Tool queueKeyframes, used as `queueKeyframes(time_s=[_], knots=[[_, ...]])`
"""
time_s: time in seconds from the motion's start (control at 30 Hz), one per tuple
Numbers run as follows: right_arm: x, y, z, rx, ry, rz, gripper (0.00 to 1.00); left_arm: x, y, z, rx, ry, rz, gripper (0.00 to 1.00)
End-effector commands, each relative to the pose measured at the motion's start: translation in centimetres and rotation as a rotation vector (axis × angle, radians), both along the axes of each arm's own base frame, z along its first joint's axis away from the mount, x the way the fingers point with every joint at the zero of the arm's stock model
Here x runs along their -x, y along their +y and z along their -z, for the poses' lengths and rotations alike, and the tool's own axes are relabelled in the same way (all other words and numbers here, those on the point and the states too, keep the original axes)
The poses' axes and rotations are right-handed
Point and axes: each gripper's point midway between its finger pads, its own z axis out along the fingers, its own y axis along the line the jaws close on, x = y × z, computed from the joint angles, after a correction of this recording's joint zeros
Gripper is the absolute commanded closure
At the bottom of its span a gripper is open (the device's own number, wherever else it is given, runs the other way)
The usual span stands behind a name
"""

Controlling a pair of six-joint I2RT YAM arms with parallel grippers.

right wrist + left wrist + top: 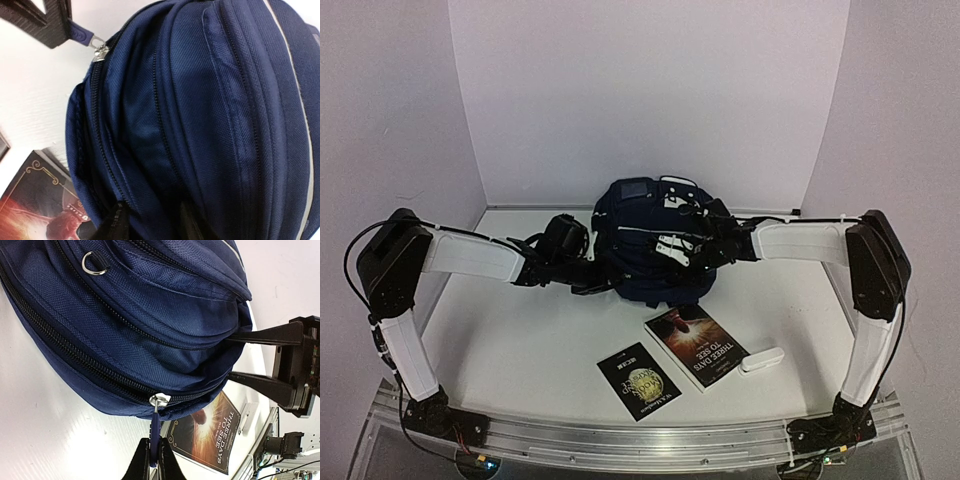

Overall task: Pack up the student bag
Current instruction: Zip the student bag at the center of the board.

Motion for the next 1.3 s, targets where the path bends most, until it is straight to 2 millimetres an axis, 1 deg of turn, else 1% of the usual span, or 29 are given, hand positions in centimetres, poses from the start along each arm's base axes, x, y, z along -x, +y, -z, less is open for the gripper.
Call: queueKeyframes(time_s=[0.0,0.1,0.13,0.23,0.3,0.37,0.4,0.47,0.53,0.57,0.6,0.63,0.67,0.7,0.73,0.83,0.97,1.07,1.23,1.27], knots=[[-0.3,-0.2,-1.2,0.005,-0.003,0.017,0.67,-0.8,0.7,-1.3,-0.010,-0.048,-0.020,1.00],[-0.9,-0.8,-1.5,0.033,-0.035,0.033,0.95,-1.2,1.9,-1.2,-0.040,-0.051,-0.062,1.00],[-1.0,-1.1,-1.6,0.038,-0.041,0.037,0.99,-1.3,2.6,-1.0,-0.054,-0.042,-0.080,1.00],[-1.4,-2.6,-2.4,0.028,-0.050,0.056,1.00,-2.1,4.8,-0.6,-0.078,-0.025,-0.140,1.00],[-1.8,-3.9,-2.9,0.025,-0.055,0.076,1.00,-2.6,6.0,-0.4,-0.088,-0.021,-0.171,1.00],[-2.5,-5.6,-3.1,0.030,-0.062,0.097,1.00,-3.0,6.7,-0.4,-0.095,-0.025,-0.185,1.00],[-2.7,-6.4,-3.1,0.036,-0.066,0.103,1.00,-3.1,6.7,-0.5,-0.096,-0.030,-0.181,1.00],[-3.6,-8.3,-3.0,0.058,-0.080,0.123,1.00,-3.1,6.2,-0.8,-0.087,-0.043,-0.144,1.00],[-4.8,-9.8,-3.2,0.059,-0.085,0.164,1.00,-2.6,4.7,-1.5,-0.044,-0.057,-0.069,1.00],[-5.3,-10.3,-3.5,0.054,-0.084,0.184,1.00,-2.3,3.8,-1.8,-0.028,-0.063,-0.031,1.00],[-5.3,-10.2,-3.8,0.047,-0.078,0.183,0.94,-1.9,2.9,-2.0,-0.019,-0.067,0.003,1.00],[-5.0,-9.9,-4.1,0.035,-0.068,0.172,0.84,-1.7,2.0,-2.2,-0.007,-0.073,0.034,1.00],[-4.3,-9.3,-4.5,0.011,-0.047,0.151,0.67,-1.8,1.0,-2.7,0.017,-0.089,0.062,1.00],[-3.8,-8.6,-4.9,-0.013,-0.035,0.144,0.57,-1.6,0.3,-2.6,0.030,-0.084,0.080,1.00],[-3.2,-7.8,-5.3,-0.034,-0.023,0.129,0.52,-1.6,-0.3,-2.9,0.051,-0.085,0.096,1.00],[-1.3,-5.0,-5.9,-0.058,-0.014,0.071,0.48,-1.7,-1.2,-3.1,0.087,-0.077,0.116,1.00],[0.2,-1.7,-6.1,-0.067,-0.012,0.018,0.46,-1.4,-1.6,-3.9,0.124,-0.084,0.137,1.00],[0.5,0.3,-6.1,-0.062,-0.022,-0.012,0.45,-1.2,-1.6,-4.6,0.135,-0.090,0.142,1.00],[0.5,3.0,-5.0,-0.051,-0.014,-0.038,0.45,-0.9,-1.2,-4.9,0.138,-0.095,0.141,1.00],[0.6,3.6,-4.4,-0.041,-0.011,-0.045,0.46,-0.9,-1.2,-4.9,0.136,-0.095,0.139,1.00]])
